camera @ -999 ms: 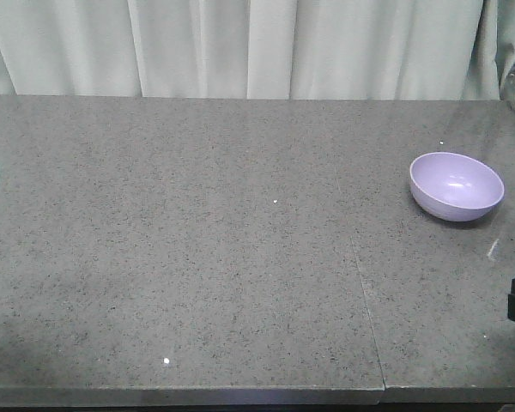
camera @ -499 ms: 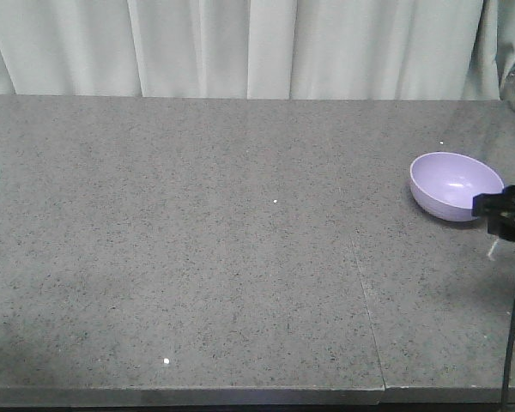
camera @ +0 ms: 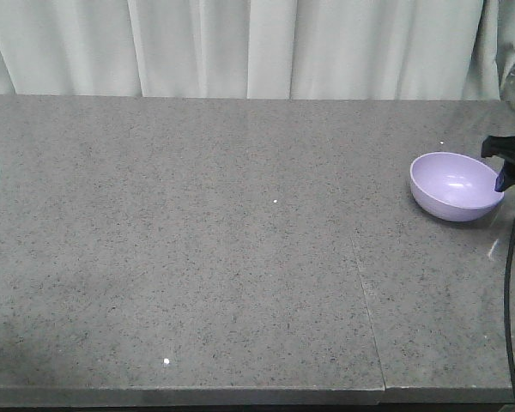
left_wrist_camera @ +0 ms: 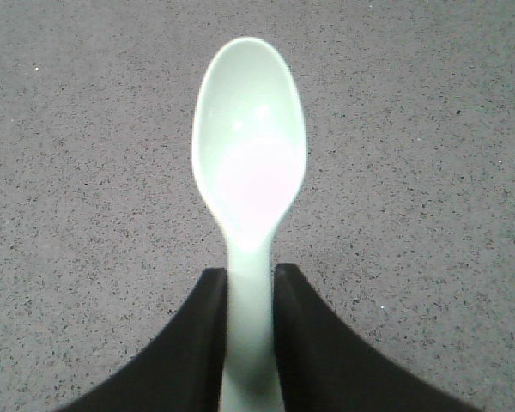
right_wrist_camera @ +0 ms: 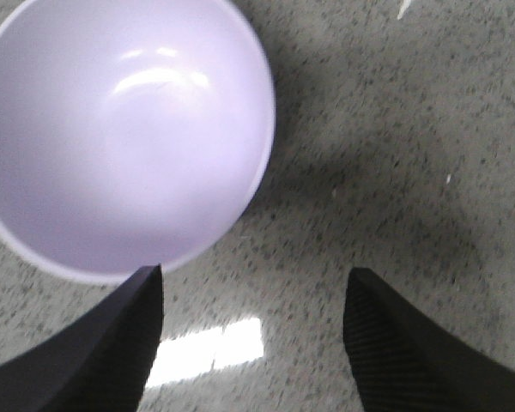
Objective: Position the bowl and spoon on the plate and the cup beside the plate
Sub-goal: 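Move the open right gripper down onto the lavender bowl rim, then close the right gripper on the bowl rim and lift it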
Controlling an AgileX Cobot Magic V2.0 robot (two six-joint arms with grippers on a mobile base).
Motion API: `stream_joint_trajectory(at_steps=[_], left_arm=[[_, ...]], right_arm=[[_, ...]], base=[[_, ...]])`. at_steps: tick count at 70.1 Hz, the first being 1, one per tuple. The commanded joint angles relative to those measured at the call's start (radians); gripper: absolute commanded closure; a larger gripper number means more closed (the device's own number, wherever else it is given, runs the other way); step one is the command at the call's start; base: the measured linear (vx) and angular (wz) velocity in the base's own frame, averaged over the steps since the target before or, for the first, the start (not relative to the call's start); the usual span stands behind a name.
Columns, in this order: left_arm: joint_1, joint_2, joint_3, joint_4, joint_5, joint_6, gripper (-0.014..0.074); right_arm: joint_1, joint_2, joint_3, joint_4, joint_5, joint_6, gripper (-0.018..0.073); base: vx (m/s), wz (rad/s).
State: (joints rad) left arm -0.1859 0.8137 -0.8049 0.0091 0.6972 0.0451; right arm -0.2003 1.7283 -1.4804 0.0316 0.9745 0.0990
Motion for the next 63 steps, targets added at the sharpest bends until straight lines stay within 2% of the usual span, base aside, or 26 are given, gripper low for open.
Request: stream_joint_trajectory(at_steps=[1, 14, 38, 46, 63], left_arm=[[0.005, -0.005, -0.026, -0.009, -0.064, -0.002, 0.0471], [0.005, -0.005, -0.026, -0.009, -0.064, -0.002, 0.0471], [0.005, -0.005, -0.026, -0.009, -0.064, -0.002, 0.0471], [0.005, -0.005, -0.026, -0.009, -0.064, -0.002, 0.0471], [0.005, -0.005, -0.026, -0.009, -0.064, -0.002, 0.0471]], right_arm=[[-0.033, 0.02, -0.095, 0.023, 0.001, -0.044, 0.0099], [-0.046, 0.133, -0.187, 0.065, 0.013, -0.099, 0.0104], [-0.046, 0.285, -0.29, 0.119, 0.001, -0.127, 0.0135], [-0.046, 0.302, -0.293, 0.13, 0.001, -0.13, 0.0199], [-0.046, 0.292, -0.293, 0.142, -0.007, -0.149, 0.0432]], base=[[0.0, 0.0], [0.0, 0.0], [0.0, 0.0], [0.0, 0.0], [0.0, 0.0]])
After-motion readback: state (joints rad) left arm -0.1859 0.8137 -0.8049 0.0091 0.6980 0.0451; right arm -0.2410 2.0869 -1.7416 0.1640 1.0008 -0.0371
